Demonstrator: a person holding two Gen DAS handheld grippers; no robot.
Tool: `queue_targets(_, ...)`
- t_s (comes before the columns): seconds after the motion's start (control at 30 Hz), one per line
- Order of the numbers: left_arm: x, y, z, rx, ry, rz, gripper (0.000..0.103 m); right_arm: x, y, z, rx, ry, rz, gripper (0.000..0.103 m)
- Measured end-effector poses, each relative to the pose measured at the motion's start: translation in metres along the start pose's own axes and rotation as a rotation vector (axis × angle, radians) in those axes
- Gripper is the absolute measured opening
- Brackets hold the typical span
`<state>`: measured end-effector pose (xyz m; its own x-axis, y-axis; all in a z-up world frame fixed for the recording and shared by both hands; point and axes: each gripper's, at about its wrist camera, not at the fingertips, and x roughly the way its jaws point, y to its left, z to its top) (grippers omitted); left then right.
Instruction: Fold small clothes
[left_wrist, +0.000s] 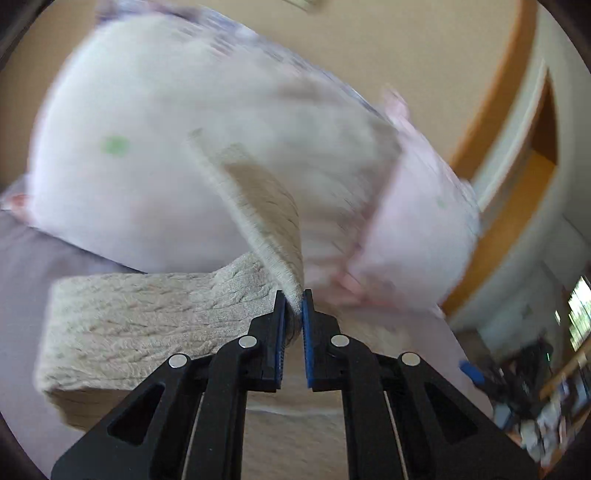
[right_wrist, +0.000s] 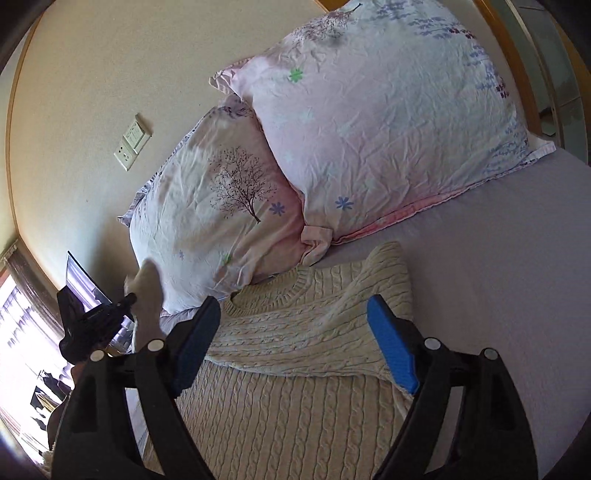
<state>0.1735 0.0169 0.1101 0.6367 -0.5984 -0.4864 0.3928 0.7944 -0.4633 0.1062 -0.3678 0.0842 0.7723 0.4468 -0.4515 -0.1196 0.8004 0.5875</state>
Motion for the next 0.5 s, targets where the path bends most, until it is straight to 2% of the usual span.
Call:
queue_targets(0.07,0.055,-0.042,-0.029,0.085,0.188,-0.088,0.015,0.014,-0.001,-0.002,0.005,0.051,-0.002,0.082)
queue_targets(0.1,0.068,-0.053,-0.042,0.103,0.243,-0.107,0.015,0.019,-0.003,-0.003,0.014,0.074,-0.009,0.082)
queue_targets(0.13,0.071,-0.058,-0.05,0.109,0.265,-0.123,0.015,0.022,-0.007,-0.003,0.026,0.094,-0.016,0.082)
queue_targets(0.2,0.054,-0.052,-0.057,0.102,0.248,-0.11,0.026,0.026,-0.014,-0.001,0.037,0.117,-0.04,0.073)
queue_targets(0.23,0.038,-0.045,-0.058,0.095,0.22,-0.083,0.048,0.029,-0.018,0.001,0.039,0.125,-0.06,0.069)
queue_targets(0.27,0.017,-0.034,-0.059,0.08,0.175,-0.051,0.067,0.032,-0.022,0.003,0.044,0.13,-0.077,0.061)
queue_targets(0.3,-0.003,-0.022,-0.059,0.069,0.136,-0.012,0.07,0.036,-0.025,0.005,0.047,0.133,-0.091,0.054)
queue_targets(0.37,-0.038,-0.001,-0.066,0.07,0.112,0.087,0.071,0.049,-0.028,0.013,0.043,0.139,-0.126,0.049)
queue_targets(0.43,-0.068,0.022,-0.079,0.045,0.111,0.169,0.071,0.066,-0.028,0.022,0.022,0.142,-0.17,0.049)
queue_targets(0.5,-0.087,0.045,-0.091,-0.003,0.137,0.218,0.072,0.083,-0.032,0.029,0.016,0.155,-0.223,0.049)
